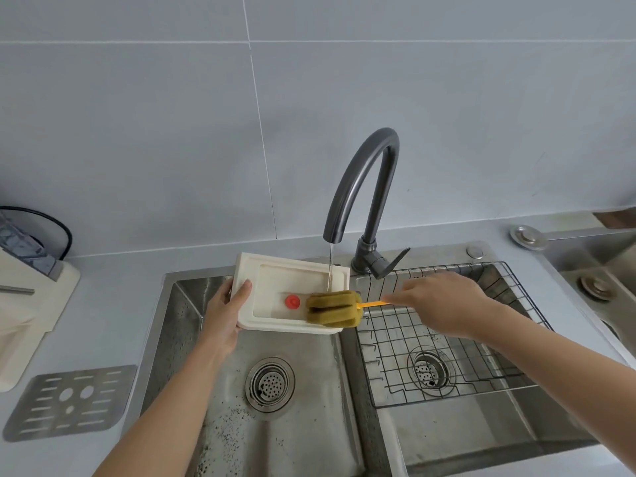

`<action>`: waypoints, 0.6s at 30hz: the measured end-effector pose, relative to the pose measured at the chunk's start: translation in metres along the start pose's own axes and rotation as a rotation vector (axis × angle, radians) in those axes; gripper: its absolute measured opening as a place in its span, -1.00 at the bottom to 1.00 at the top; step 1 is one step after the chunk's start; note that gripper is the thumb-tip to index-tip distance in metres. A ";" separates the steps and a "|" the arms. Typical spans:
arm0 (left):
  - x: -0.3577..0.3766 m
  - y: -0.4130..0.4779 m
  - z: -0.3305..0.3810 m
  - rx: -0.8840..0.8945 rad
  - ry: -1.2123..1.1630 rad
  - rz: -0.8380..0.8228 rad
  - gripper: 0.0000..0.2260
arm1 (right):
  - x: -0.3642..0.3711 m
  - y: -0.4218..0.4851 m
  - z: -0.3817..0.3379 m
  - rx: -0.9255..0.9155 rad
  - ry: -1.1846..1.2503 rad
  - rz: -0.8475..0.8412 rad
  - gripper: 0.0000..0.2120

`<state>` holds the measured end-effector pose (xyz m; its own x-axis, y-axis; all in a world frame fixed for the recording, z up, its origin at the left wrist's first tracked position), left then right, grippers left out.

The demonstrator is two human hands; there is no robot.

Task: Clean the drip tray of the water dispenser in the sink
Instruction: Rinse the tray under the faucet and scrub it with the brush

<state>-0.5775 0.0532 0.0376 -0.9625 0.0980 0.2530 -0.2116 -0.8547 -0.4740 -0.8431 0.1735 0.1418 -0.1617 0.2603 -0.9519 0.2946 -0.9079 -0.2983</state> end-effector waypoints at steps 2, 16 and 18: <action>0.001 -0.001 -0.001 0.010 0.012 -0.011 -0.74 | -0.006 -0.008 0.005 0.033 0.009 0.021 -0.39; 0.036 -0.007 -0.007 0.041 0.015 -0.064 -0.81 | -0.008 -0.021 -0.015 0.154 -0.111 0.080 -0.55; 0.037 -0.007 -0.007 0.046 0.020 -0.056 -0.82 | -0.006 -0.024 -0.018 0.149 -0.122 0.060 -0.59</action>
<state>-0.6130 0.0666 0.0441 -0.9528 0.1557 0.2607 -0.2572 -0.8701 -0.4204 -0.8327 0.1998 0.1531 -0.2640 0.1707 -0.9493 0.1663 -0.9614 -0.2192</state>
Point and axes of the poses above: each hand's wrist, its own y-axis towards the middle knuckle, its own x-axis out of the palm, z = x × y, the point moved 5 cm from there along y, towards the middle knuckle, and after that the axes turned 9 degrees about -x, right-handed, at the moved point
